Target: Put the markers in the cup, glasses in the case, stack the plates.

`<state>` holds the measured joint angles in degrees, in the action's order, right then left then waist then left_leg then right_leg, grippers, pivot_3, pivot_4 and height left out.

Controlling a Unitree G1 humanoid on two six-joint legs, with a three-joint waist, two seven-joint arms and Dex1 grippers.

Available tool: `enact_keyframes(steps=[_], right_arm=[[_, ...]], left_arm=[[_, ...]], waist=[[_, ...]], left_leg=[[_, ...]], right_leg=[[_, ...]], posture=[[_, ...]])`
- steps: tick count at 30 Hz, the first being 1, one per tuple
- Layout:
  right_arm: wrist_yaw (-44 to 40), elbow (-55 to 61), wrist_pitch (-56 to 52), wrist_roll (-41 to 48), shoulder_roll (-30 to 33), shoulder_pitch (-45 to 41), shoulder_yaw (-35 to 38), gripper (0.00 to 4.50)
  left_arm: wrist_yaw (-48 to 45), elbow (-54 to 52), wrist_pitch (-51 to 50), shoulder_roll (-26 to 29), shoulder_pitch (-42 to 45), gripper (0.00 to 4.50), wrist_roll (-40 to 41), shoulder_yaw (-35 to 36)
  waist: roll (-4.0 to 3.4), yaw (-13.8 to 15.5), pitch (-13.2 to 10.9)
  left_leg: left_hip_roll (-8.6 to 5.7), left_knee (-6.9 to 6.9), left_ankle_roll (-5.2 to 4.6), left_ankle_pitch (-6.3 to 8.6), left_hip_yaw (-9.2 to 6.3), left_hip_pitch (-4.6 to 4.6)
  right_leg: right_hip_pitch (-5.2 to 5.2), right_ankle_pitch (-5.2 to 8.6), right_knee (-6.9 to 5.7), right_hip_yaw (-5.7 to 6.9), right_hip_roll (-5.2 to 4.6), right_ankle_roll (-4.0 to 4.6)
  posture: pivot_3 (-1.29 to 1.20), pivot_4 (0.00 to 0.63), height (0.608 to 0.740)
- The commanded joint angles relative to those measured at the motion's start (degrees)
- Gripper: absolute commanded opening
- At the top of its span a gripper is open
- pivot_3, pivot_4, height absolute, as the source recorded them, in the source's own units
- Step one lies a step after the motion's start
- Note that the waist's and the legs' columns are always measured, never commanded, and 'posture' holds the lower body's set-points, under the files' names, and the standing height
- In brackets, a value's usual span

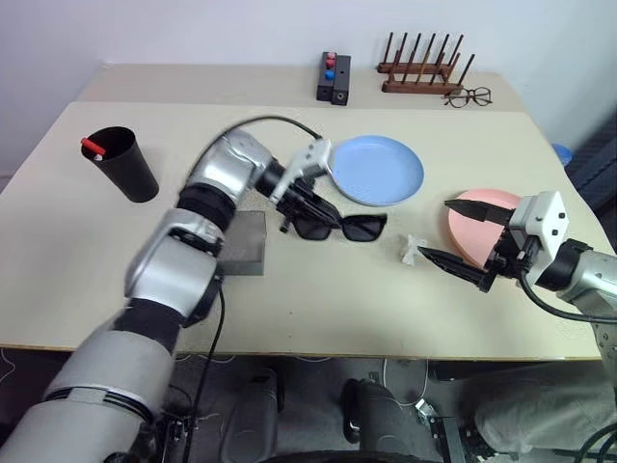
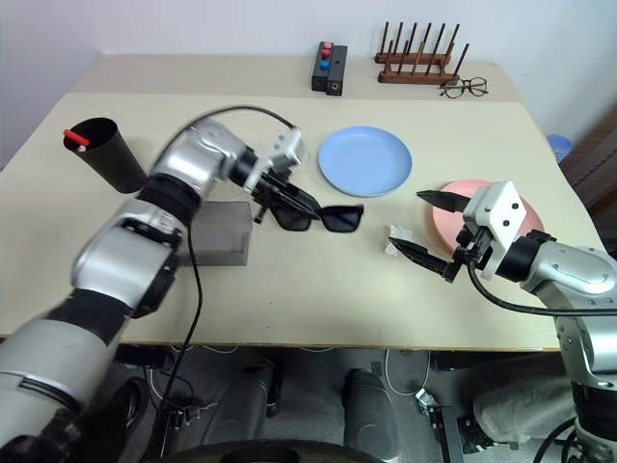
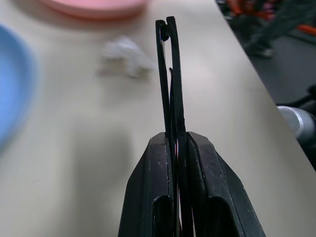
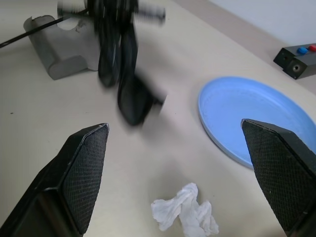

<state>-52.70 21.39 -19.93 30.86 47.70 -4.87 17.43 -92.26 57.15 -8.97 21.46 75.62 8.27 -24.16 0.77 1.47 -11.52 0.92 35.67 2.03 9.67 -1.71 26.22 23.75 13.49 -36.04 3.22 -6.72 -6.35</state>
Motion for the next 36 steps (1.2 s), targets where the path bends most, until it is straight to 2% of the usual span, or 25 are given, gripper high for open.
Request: enact_keyframes(steps=[1,6,9,13,14,17,20,22,24,33,36], right_arm=[[0.17,-0.1,1.43,0.05,-0.64,-1.47,0.28,4.41],[-0.11,-0.79,1.55,0.18,-1.0,-2.48,-0.12,4.41],[-0.44,-1.84,1.69,0.18,-1.2,-3.81,-0.75,4.41],[-1.01,-3.03,1.74,0.11,-1.34,-5.56,-1.56,4.41],[-1.1,-3.29,1.7,0.09,-1.37,-5.93,-1.75,4.41],[-1.49,-4.13,1.94,-0.21,-1.33,-6.64,-2.36,4.41],[-1.08,-5.48,2.76,-0.99,-1.87,-8.19,-3.19,4.41],[-0.96,-6.18,2.63,-1.1,-2.15,-9.44,-3.84,4.41],[-0.99,-6.56,2.63,-1.24,-2.27,-10.45,-4.32,4.41],[0.37,-7.39,3.82,-2.8,-2.85,-11.97,-4.7,4.41],[0.58,-6.93,3.57,-2.87,-2.76,-11.49,-4.43,4.41]], left_arm=[[-0.24,-8.94,-5.42,10.03,0.13,0.01,10.06,-7.15],[-0.24,-14.31,-3.43,26.23,-0.93,0.01,17.93,-17.4],[-0.24,-14.88,-1.55,32.48,-0.5,0.01,22.28,-21.14],[-0.24,-13.61,2.37,37.9,-2.07,0.01,23.37,-25.2],[-0.24,-14.11,3.01,38.9,-3.72,0.01,25.74,-24.8],[-0.24,-12.84,4.15,39.05,-7.9,0.01,31.46,-21.17],[-0.24,-10.5,12.32,39.63,-11.75,0.01,29.87,-22.02],[-0.24,-9.82,11.82,37.71,-13.71,0.01,32.25,-19.62],[-0.24,-9.14,15.7,36.57,-15.44,0.01,31.88,-19.67],[-0.24,-4.4,22.36,33.53,-15.77,0.01,28.55,-21.69],[-0.24,-3.2,20.67,32.53,-14.49,0.01,27.64,-22.54]], waist=[[-0.01,-0.72,-0.01],[-0.04,-1.26,-0.03],[-0.05,-1.07,-0.03],[-0.06,-0.61,-0.04],[-0.06,-0.62,-0.04],[-0.06,-0.68,-0.03],[-0.06,-0.79,-0.03],[-0.06,-0.78,-0.03],[-0.07,-0.71,-0.03],[-0.06,-0.75,-0.03],[-0.06,-0.7,-0.03]], left_leg=[[0.0,0.0,0.0,0.0,-0.03,0.0],[0.02,0.0,0.0,0.0,-0.02,0.0],[0.02,0.01,0.0,0.0,-0.01,0.01],[0.02,0.17,0.01,0.01,-0.02,0.13],[0.01,0.2,0.01,0.01,-0.01,0.15],[0.01,0.2,0.01,0.01,0.0,0.15],[0.01,0.24,0.0,0.01,0.02,0.2],[0.02,0.25,0.0,0.01,0.04,0.2],[0.02,0.25,0.0,0.0,0.05,0.2],[0.01,0.3,0.0,0.0,0.06,0.23],[0.01,0.32,0.0,0.0,0.07,0.23]], right_leg=[[0.0,0.02,-0.01,0.0,0.01,0.04],[0.0,0.12,-0.01,-0.03,0.01,0.21],[0.02,0.13,-0.01,-0.03,0.01,0.24],[0.02,0.13,0.01,-0.02,-0.01,0.25],[0.03,0.13,0.03,-0.02,-0.02,0.25],[0.03,0.13,0.02,-0.02,-0.06,0.25],[0.11,0.11,-0.03,-0.02,-0.06,0.26],[0.14,0.1,-0.07,-0.02,-0.05,0.26],[0.14,0.1,-0.08,-0.02,-0.05,0.26],[0.15,0.09,-0.1,-0.02,-0.05,0.25],[0.14,0.09,-0.1,-0.02,-0.05,0.25]], posture=[[0.0,0.15,0.74],[0.0,0.15,0.74],[0.0,0.15,0.74],[0.0,0.15,0.74],[0.0,0.15,0.74],[0.0,0.15,0.74],[0.0,0.15,0.74],[0.0,0.15,0.74],[0.0,0.15,0.74],[0.0,0.15,0.74],[0.0,0.15,0.74]])
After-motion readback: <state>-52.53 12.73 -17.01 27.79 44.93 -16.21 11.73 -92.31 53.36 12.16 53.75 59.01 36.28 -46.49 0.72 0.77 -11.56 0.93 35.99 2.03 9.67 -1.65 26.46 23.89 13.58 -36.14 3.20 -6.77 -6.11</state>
